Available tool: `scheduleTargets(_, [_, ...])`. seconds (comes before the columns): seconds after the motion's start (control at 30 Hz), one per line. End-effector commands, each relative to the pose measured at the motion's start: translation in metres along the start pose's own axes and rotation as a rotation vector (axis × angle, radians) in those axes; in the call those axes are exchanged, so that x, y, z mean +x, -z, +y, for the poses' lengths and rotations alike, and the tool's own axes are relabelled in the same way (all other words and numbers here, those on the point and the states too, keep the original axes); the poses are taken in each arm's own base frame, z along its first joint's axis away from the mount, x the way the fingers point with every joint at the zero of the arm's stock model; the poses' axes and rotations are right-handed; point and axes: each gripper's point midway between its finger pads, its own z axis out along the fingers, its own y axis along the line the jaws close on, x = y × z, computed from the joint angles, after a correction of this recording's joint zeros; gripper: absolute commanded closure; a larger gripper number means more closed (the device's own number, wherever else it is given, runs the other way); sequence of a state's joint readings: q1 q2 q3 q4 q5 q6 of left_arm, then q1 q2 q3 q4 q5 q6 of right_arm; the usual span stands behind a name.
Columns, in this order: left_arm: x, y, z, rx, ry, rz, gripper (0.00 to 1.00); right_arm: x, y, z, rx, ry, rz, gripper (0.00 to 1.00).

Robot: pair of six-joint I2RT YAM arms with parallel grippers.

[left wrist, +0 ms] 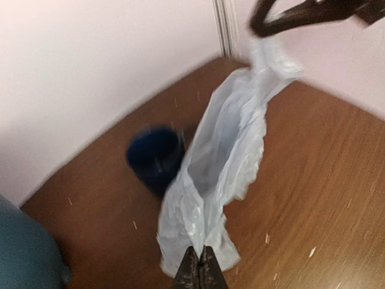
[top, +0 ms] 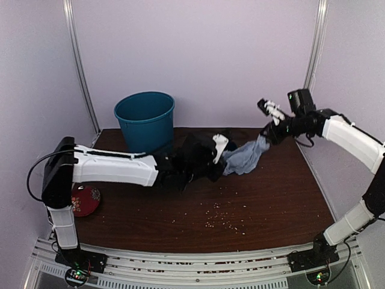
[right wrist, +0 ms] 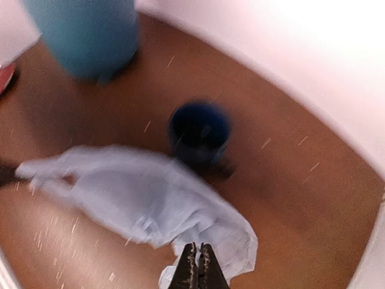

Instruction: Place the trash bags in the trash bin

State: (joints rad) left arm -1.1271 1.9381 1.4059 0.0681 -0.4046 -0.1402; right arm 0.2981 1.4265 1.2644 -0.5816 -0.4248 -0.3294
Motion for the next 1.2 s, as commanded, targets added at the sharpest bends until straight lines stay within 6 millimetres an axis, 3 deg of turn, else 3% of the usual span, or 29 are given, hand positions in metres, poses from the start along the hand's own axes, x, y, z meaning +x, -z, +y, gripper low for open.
scheduleTargets(0.0, [-0.213, 0.113, 0.057, -0.083, 0.041, -0.36, 1.0, -0.168, 0.145, -0.06, 0.319, 0.027, -0.414, 1.0])
scheduleTargets(0.07, [-0.282, 0.177, 0.063, -0.096, 0.034, -0.537, 1.0, -0.225, 0.228, -0.035, 0.303, 0.072, -0.663, 1.0])
scheduleTargets(0.1, [-0.308, 0.212, 0.06, -0.121, 0.012, -0.619, 1.0, -0.24, 0.267, -0.013, 0.263, 0.111, -0.782, 1.0])
scheduleTargets(0.13, [-0.318, 0.235, 0.048, -0.142, -0.043, -0.663, 1.0, -0.246, 0.301, 0.012, 0.21, 0.167, -0.886, 1.0])
scheduleTargets(0.2, [-0.313, 0.255, 0.017, -0.161, -0.16, -0.671, 1.0, -0.23, 0.335, 0.058, 0.104, 0.277, -1.006, 1.0])
scheduleTargets(0.27, [-0.27, 0.233, -0.005, -0.131, -0.219, -0.573, 1.0, -0.198, 0.303, 0.07, 0.025, 0.279, -0.89, 1.0])
scheduleTargets(0.3, [-0.23, 0.204, -0.011, -0.116, -0.215, -0.476, 1.0, -0.174, 0.27, 0.064, 0.019, 0.249, -0.794, 1.0])
scheduleTargets(0.33, [-0.183, 0.174, -0.013, -0.094, -0.214, -0.368, 1.0, -0.142, 0.23, 0.056, 0.034, 0.233, -0.69, 1.0])
scheduleTargets(0.37, [-0.122, 0.142, -0.015, -0.075, -0.203, -0.229, 1.0, -0.089, 0.171, 0.043, 0.065, 0.199, -0.54, 1.0])
scheduleTargets(0.4, [-0.066, 0.121, -0.014, -0.05, -0.141, -0.11, 1.0, -0.043, 0.132, 0.031, 0.111, 0.176, -0.415, 1.0])
scheduleTargets(0.43, [-0.016, 0.111, -0.019, -0.01, -0.117, -0.018, 1.0, -0.004, 0.105, 0.025, 0.136, 0.194, -0.298, 1.0])
scheduleTargets(0.47, [0.02, 0.109, -0.026, 0.034, -0.087, 0.046, 1.0, 0.032, 0.083, 0.028, 0.109, 0.203, -0.187, 1.0])
scheduleTargets(0.5, [0.039, 0.113, -0.034, 0.08, -0.061, 0.078, 1.0, 0.057, 0.071, 0.039, 0.045, 0.219, -0.113, 1.0])
scheduleTargets(0.53, [0.044, 0.12, -0.038, 0.105, -0.054, 0.085, 1.0, 0.071, 0.068, 0.053, -0.033, 0.224, -0.07, 1.0])
scheduleTargets(0.57, [0.038, 0.127, -0.037, 0.103, -0.058, 0.074, 1.0, 0.071, 0.071, 0.061, -0.076, 0.21, -0.067, 1.0])
scheduleTargets(0.6, [0.023, 0.135, -0.034, 0.091, -0.061, 0.049, 1.0, 0.058, 0.079, 0.064, -0.089, 0.196, -0.101, 1.0])
scheduleTargets(0.63, [-0.001, 0.143, -0.028, 0.078, -0.064, 0.008, 1.0, 0.038, 0.091, 0.064, -0.084, 0.186, -0.16, 1.0])
scheduleTargets(0.7, [-0.064, 0.16, -0.011, 0.021, -0.069, -0.12, 1.0, -0.026, 0.126, 0.053, -0.02, 0.157, -0.346, 1.0])
scheduleTargets(0.83, [-0.205, 0.198, 0.028, -0.102, -0.063, -0.372, 1.0, -0.159, 0.225, 0.042, 0.047, 0.135, -0.682, 1.0])
scheduleTargets(0.87, [-0.252, 0.225, 0.04, -0.126, -0.035, -0.472, 1.0, -0.186, 0.244, 0.044, 0.025, 0.153, -0.738, 1.0])
scheduleTargets(0.93, [-0.298, 0.259, 0.044, -0.144, -0.053, -0.595, 1.0, -0.227, 0.315, 0.064, 0.017, 0.243, -0.92, 1.0])
scheduleTargets(1.0, [-0.316, 0.288, 0.034, -0.159, -0.112, -0.686, 1.0, -0.239, 0.37, 0.083, 0.025, 0.307, -1.077, 1.0])
scheduleTargets(1.03, [-0.314, 0.298, 0.024, -0.155, -0.14, -0.707, 1.0, -0.238, 0.377, 0.09, 0.016, 0.339, -1.084, 1.0])
scheduleTargets(1.07, [-0.304, 0.294, 0.018, -0.153, -0.156, -0.7, 1.0, -0.232, 0.376, 0.094, 0.009, 0.356, -1.058, 1.0])
scheduleTargets(1.1, [-0.287, 0.283, 0.012, -0.126, -0.147, -0.671, 1.0, -0.221, 0.352, 0.089, -0.003, 0.337, -1.0, 1.0])
scheduleTargets(1.13, [-0.253, 0.253, 0.005, -0.095, -0.151, -0.593, 1.0, -0.204, 0.319, 0.082, -0.014, 0.3, -0.93, 1.0])
scheduleTargets(1.17, [-0.211, 0.214, 0.001, -0.061, -0.124, -0.479, 1.0, -0.175, 0.267, 0.073, -0.036, 0.249, -0.82, 1.0])
